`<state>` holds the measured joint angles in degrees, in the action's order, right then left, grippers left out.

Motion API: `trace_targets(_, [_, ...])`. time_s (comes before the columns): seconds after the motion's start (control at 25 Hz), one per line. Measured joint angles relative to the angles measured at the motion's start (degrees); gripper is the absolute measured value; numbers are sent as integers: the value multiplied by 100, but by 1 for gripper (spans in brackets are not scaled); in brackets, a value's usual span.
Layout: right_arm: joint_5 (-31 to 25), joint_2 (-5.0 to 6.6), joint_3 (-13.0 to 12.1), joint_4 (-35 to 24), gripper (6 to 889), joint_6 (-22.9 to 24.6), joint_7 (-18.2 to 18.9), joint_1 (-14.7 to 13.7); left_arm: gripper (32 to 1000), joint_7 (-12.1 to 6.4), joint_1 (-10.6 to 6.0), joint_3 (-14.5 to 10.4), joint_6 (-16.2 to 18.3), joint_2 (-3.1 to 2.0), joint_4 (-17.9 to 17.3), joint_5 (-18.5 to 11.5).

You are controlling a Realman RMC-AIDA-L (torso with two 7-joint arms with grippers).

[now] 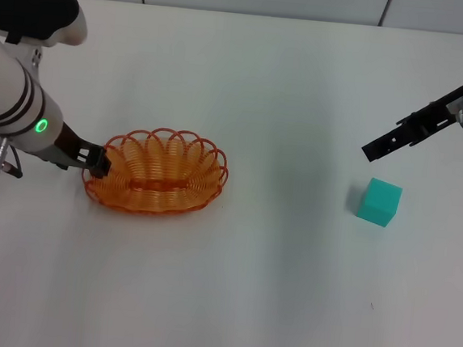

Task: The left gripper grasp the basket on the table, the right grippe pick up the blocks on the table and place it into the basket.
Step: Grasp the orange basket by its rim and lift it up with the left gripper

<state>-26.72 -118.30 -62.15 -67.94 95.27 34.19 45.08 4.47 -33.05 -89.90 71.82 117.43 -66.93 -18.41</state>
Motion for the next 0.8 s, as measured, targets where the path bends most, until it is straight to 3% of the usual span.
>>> trace_targets(0.44, [-140,6,-5,20,847,-48,0,2,465,-21,-96,-53,-219,8,369,-138])
trace_targets(0.8, [-141,9,-8,79,847,-68,0,10,448,-78,-121,-113,-300,11,440,-286])
